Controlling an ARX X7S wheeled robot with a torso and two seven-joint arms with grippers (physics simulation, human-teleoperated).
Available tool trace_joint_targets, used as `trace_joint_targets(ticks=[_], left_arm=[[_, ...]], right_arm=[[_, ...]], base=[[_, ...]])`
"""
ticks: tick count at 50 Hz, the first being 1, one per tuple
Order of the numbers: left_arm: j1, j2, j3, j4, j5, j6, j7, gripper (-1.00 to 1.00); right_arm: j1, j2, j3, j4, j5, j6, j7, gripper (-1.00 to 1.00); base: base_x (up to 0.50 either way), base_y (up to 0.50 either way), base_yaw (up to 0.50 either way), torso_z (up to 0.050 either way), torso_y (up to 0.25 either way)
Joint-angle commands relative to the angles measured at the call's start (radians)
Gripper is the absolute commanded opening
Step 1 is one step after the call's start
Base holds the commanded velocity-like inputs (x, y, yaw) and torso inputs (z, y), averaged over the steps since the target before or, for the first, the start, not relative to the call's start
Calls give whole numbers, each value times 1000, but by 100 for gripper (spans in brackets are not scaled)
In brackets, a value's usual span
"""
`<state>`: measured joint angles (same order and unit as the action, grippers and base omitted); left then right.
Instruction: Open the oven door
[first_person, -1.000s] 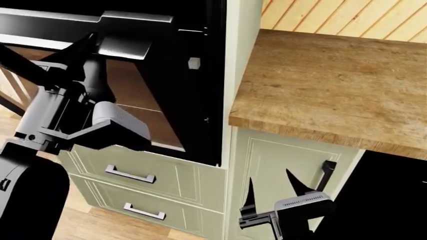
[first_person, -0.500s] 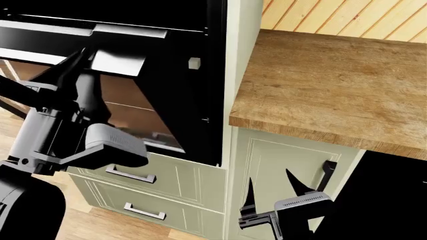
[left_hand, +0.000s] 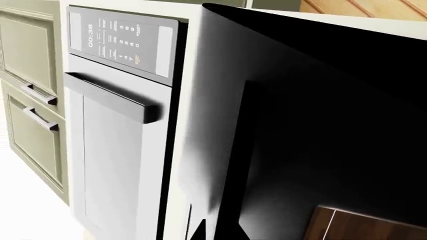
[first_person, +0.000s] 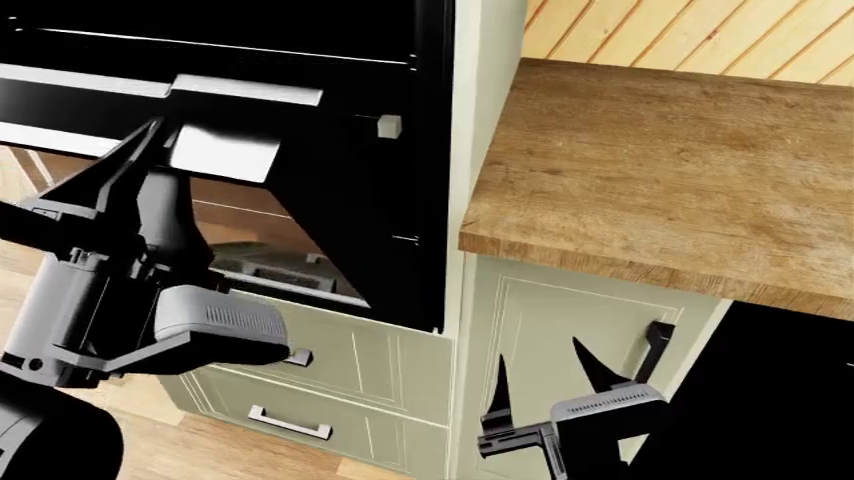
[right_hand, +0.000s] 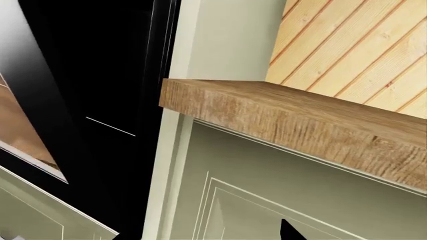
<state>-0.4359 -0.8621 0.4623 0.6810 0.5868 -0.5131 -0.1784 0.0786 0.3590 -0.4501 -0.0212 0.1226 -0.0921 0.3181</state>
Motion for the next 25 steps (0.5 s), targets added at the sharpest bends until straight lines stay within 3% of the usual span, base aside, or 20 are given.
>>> trace_joint_targets(ticks=[1, 25], left_arm=[[41, -15, -1, 71, 85, 11, -76, -100], [221, -32, -38, 78, 90, 37, -245, -100]], right_arm=[[1, 1, -2, 4, 3, -8, 1, 100], [0, 4, -5, -1, 3, -6, 10, 100]], base=[[0, 0, 0, 0, 0], [0, 0, 0, 0, 2]])
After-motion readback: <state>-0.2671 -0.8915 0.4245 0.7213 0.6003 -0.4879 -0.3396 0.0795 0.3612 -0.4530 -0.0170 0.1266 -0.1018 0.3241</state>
